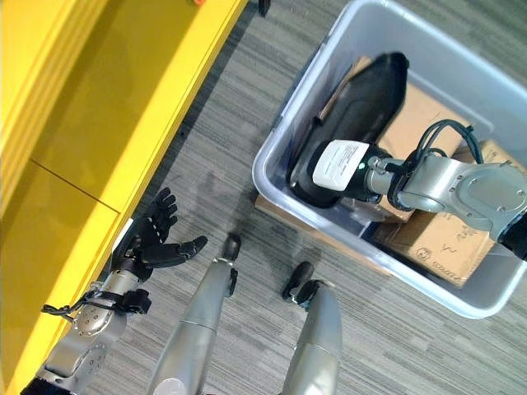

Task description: Move parts from the plastic box to the shelf.

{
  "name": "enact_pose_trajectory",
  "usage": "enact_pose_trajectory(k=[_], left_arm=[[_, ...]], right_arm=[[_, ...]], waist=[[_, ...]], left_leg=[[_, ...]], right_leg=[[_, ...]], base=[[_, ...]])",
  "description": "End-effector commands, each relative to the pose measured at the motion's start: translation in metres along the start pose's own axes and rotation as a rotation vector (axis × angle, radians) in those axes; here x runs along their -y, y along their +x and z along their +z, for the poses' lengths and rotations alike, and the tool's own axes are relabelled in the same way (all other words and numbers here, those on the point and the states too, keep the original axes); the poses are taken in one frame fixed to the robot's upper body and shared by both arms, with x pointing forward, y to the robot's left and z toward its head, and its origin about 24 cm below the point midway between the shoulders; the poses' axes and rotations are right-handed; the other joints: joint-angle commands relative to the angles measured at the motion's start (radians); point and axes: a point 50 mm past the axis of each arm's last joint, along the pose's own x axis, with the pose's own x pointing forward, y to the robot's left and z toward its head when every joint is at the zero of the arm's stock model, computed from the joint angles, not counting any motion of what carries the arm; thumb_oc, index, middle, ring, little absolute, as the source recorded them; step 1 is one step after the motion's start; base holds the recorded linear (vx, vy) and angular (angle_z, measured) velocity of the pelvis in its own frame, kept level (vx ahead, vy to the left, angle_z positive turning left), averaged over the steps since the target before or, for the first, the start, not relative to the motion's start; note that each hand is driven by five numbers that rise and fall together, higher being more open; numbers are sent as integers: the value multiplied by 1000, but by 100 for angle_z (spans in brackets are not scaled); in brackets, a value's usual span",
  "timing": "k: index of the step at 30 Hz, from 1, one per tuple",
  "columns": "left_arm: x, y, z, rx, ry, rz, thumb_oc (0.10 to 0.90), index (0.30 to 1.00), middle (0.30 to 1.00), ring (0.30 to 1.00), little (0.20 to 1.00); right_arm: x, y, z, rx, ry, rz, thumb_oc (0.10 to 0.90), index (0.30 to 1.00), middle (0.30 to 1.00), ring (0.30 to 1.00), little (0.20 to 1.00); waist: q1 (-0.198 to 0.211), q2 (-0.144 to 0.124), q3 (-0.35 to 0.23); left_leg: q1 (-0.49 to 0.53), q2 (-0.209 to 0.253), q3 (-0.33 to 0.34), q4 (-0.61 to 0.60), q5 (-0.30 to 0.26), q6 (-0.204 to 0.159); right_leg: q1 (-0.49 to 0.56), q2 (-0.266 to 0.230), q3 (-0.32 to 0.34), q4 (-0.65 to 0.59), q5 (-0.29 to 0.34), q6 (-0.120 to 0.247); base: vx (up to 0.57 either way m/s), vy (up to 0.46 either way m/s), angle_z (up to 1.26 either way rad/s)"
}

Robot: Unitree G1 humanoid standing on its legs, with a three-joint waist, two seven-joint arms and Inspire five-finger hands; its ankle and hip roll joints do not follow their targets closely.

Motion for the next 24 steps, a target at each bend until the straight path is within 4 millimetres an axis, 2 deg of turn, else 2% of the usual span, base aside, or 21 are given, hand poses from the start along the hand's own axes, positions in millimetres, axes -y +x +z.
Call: enact_pose_trajectory(k=[1,3,4,6,11,13,14,19,22,24], left_arm=[[3,-1,39,221,-16,-36,900,1000,1000,1000,1000],[1,0,43,232,-8,-39,900,1000,1000,1000,1000],[0,0,42,230,-12,-41,900,1000,1000,1000,1000],[-2,-1,43,229,-9,-37,900,1000,1000,1000,1000],[-7,-4,40,224,0,-13,900,1000,1000,1000,1000],[-10,-5,39,222,5,-3,900,1000,1000,1000,1000],[-12,-5,40,225,10,10,900,1000,1000,1000,1000],[-18,-9,42,237,69,17,900,1000,1000,1000,1000],[-23,-10,51,285,178,36,900,1000,1000,1000,1000],[-25,-10,57,320,249,41,900,1000,1000,1000,1000]], right_arm=[[27,-28,-38,-169,13,-121,400,300,300,300,300],[35,-27,-36,-154,14,-154,400,300,300,300,300],[38,-26,-35,-147,25,-182,400,300,300,300,300],[41,-27,-36,-151,25,-195,400,300,300,300,300],[49,-24,-37,-148,74,-253,400,300,300,300,300],[52,-25,-36,-141,83,-269,400,300,300,300,300],[58,-27,-36,-137,103,-314,400,300,300,300,300],[63,-34,-31,-107,196,-381,400,300,300,300,300],[74,-41,-25,-55,319,-484,400,300,300,300,300],[76,-43,-25,-43,366,-512,400,300,300,300,300]], waist=[[-24,2,38],[-28,1,35],[-34,-1,10],[-37,0,3],[-47,-2,-64],[-46,-6,-77],[-48,-15,-104],[-56,-31,-179],[-65,-46,-255],[-69,-55,-283]], left_leg=[[154,100,-59,-147,-31,-21],[220,115,-56,-224,2,-25],[252,124,-47,-296,55,-28],[274,131,-48,-323,66,-30],[379,164,-39,-460,123,-46],[394,171,-34,-481,133,-49],[426,185,-28,-525,152,-54],[507,205,-19,-633,190,-71],[572,217,-6,-715,217,-83],[591,222,2,-725,214,-88]], right_leg=[[230,-12,88,-88,-42,68],[307,-1,65,-183,9,85],[348,4,42,-281,80,94],[376,12,36,-326,100,99],[500,25,7,-540,191,129],[522,29,4,-573,200,132],[555,31,-8,-632,230,146],[637,31,-35,-733,269,166],[681,42,-40,-799,297,180],[697,48,-37,-821,305,185]], base=[[1,-1,-10],[-38,27,-9],[-72,40,-18],[-29,19,-26],[12,-7,-10],[21,-29,-16],[29,-29,-16],[45,-37,-7],[57,-34,9],[58,-24,-6]])
